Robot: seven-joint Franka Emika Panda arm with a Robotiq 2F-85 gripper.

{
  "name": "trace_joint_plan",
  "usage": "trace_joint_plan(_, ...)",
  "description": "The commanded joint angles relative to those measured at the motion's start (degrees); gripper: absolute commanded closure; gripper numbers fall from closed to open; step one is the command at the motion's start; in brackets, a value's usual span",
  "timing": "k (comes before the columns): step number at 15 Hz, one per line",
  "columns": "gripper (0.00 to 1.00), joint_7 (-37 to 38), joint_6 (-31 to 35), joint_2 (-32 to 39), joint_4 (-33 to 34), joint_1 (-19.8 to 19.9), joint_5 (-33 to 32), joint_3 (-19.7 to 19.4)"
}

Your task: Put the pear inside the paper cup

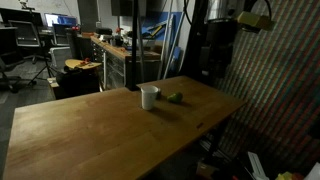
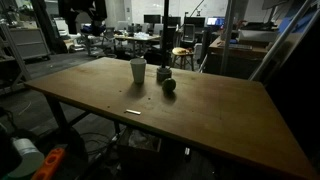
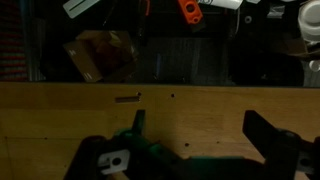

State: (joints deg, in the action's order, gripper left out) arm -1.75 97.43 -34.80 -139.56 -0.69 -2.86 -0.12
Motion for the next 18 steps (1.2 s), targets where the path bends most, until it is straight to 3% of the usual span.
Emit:
trace_joint_plan(1,0.0,0.0,-0.1,0.0,0.4,0.0,0.0,0.0)
trace_joint_plan(14,0.0,0.0,-0.1,-0.2,1.0,0.0,0.0,0.0)
trace_joint_plan(18,0.0,-13.9,-1.1,4.3,4.0,-0.2,-6.6,-4.0)
